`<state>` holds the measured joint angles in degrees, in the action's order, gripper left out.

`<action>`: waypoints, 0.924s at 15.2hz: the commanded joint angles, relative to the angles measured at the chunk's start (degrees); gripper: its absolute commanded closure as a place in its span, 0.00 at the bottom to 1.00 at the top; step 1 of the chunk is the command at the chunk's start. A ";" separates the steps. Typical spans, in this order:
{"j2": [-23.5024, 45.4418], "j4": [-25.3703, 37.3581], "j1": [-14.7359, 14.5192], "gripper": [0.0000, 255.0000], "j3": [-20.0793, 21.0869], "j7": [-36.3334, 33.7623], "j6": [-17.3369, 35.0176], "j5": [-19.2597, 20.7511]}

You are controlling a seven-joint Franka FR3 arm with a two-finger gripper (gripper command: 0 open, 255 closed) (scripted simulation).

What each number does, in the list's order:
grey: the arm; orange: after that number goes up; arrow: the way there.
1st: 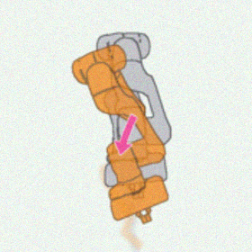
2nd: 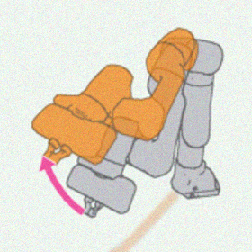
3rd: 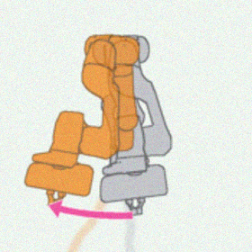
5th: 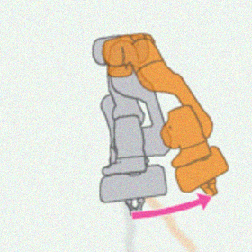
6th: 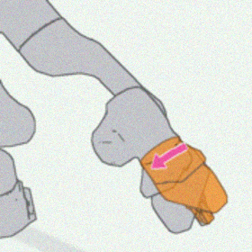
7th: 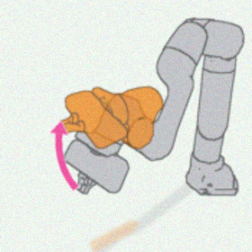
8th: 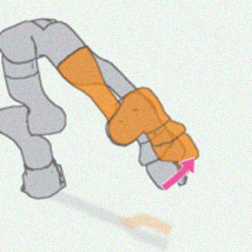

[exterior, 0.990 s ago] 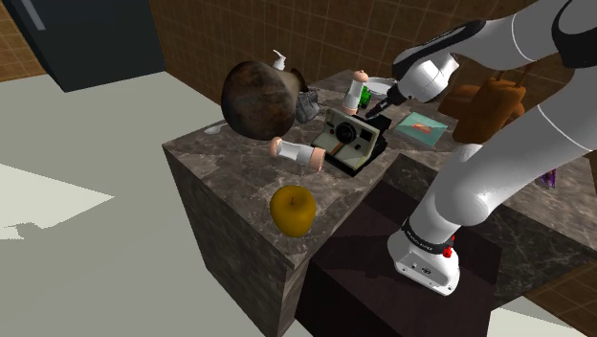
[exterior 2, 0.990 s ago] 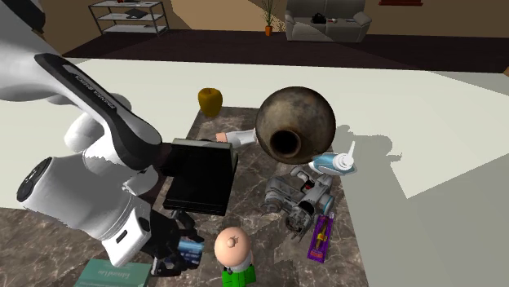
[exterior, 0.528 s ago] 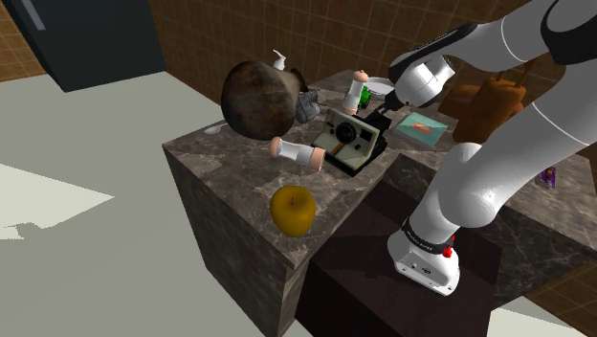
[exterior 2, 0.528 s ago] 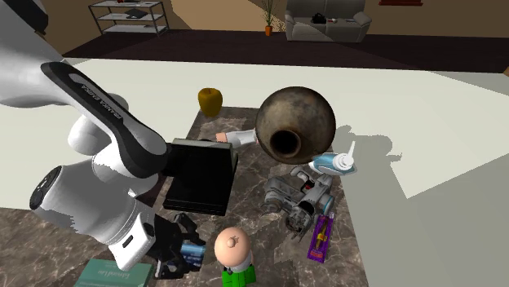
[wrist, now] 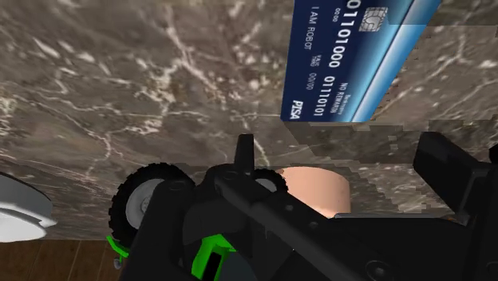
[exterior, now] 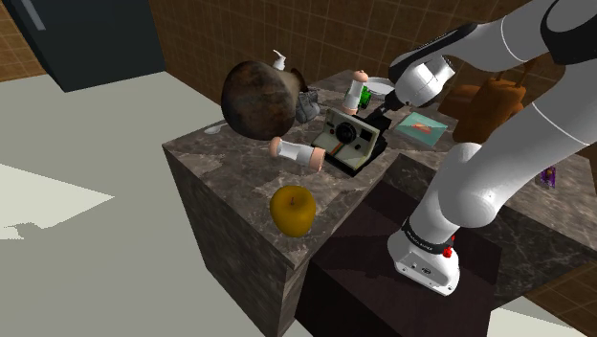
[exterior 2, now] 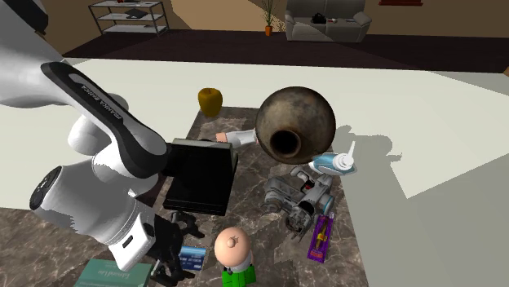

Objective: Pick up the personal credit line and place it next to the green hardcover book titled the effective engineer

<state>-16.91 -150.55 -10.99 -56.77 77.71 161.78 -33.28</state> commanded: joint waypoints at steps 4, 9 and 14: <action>-4.11 -1.41 9.83 0.00 7.33 -5.84 -3.02 7.89; -7.65 -2.08 16.52 0.00 12.02 -9.57 -6.36 13.02; -7.65 -2.08 16.52 0.00 12.02 -9.57 -6.36 13.02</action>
